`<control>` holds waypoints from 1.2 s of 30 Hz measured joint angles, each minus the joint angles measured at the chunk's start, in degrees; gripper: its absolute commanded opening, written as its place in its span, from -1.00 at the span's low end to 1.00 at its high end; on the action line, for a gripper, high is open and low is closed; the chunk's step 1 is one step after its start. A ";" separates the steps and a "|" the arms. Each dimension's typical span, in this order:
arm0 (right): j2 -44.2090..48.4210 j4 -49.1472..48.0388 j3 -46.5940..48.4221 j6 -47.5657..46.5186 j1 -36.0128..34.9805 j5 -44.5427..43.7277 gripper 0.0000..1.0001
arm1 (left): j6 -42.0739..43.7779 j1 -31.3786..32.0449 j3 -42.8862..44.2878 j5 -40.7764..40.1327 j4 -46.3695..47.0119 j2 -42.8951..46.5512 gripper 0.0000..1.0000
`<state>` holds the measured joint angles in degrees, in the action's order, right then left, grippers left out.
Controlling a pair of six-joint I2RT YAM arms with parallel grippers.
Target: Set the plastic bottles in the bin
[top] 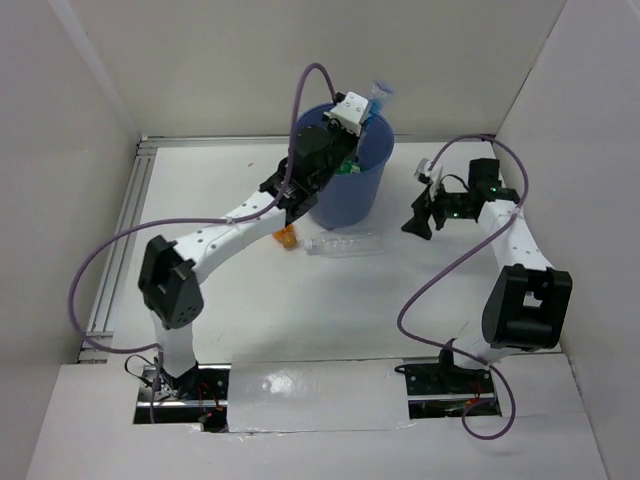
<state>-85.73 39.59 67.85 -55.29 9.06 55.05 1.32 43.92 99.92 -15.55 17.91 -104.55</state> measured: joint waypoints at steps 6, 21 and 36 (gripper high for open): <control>0.87 -1.68 -5.97 -5.44 -10.86 -4.85 1.00 | -4.63 -3.32 3.72 -0.70 -4.76 -8.46 0.99; -6.14 -33.05 -15.52 -5.16 -22.91 -25.03 1.00 | -18.73 -5.29 -30.49 -6.49 -11.61 37.09 0.99; -16.50 -18.88 -6.38 -18.27 -25.51 -20.28 -0.42 | -47.91 -19.69 -52.92 2.29 -20.48 31.82 0.99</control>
<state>-102.24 20.71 61.47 -73.56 -16.45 34.76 -46.59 24.23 47.00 -13.26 -2.57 -72.73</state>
